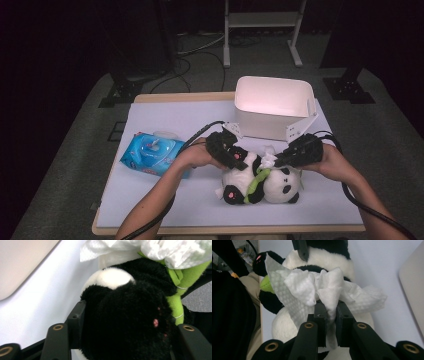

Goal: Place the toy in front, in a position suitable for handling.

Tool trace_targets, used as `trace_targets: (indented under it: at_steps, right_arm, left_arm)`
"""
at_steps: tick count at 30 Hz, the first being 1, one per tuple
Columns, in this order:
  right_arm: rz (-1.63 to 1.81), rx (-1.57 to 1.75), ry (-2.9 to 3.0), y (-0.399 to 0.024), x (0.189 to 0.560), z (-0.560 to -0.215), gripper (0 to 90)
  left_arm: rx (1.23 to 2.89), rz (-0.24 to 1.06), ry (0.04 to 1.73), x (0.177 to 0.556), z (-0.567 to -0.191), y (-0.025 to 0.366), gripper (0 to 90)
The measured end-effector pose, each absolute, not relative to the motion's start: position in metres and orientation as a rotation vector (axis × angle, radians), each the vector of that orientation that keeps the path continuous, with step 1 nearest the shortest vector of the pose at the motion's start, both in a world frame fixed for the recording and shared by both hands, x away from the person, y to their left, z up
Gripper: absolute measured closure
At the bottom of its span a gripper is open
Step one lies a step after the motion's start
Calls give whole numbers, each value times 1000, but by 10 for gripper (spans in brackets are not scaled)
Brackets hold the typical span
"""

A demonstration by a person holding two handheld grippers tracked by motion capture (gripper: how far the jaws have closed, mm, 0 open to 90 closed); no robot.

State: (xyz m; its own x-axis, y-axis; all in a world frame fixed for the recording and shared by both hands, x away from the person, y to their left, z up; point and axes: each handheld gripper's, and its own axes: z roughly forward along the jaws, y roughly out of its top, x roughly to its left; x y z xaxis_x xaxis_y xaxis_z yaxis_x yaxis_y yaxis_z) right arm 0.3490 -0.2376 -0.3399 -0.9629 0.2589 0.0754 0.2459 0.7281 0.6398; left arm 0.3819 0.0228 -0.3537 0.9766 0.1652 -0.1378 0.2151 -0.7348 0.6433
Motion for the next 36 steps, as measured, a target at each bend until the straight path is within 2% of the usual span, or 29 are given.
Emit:
trace_targets:
  at_steps: [8, 11, 16, 19, 23, 29, 33, 36]
  right_arm:
    - [1090, 439, 2886, -234, 367, -330, 805]
    - [1087, 426, 2891, -227, 369, -328, 804]
    - [1076, 382, 2924, -213, 364, -338, 805]
    - [1086, 365, 2939, -207, 359, -340, 806]
    - [1055, 329, 2941, -201, 350, -339, 806]
    - [1052, 296, 2940, -200, 339, -340, 807]
    - [1068, 274, 2941, -202, 333, -341, 807]
    - [1070, 263, 2939, -203, 330, -341, 807]
  left_arm:
    - [2442, 71, 214, 387, -328, 29, 439]
    - [2447, 73, 223, 387, -327, 34, 427]
    - [2444, 21, 266, 384, -339, 44, 344]
    - [2434, -9, 292, 380, -336, 46, 261]
    - [2442, -9, 268, 373, -328, 42, 196]
    - [2430, -14, 252, 369, -318, 35, 198]
    - [2428, -34, 257, 371, -315, 34, 230]
    - [2424, -96, 270, 373, -317, 36, 298]
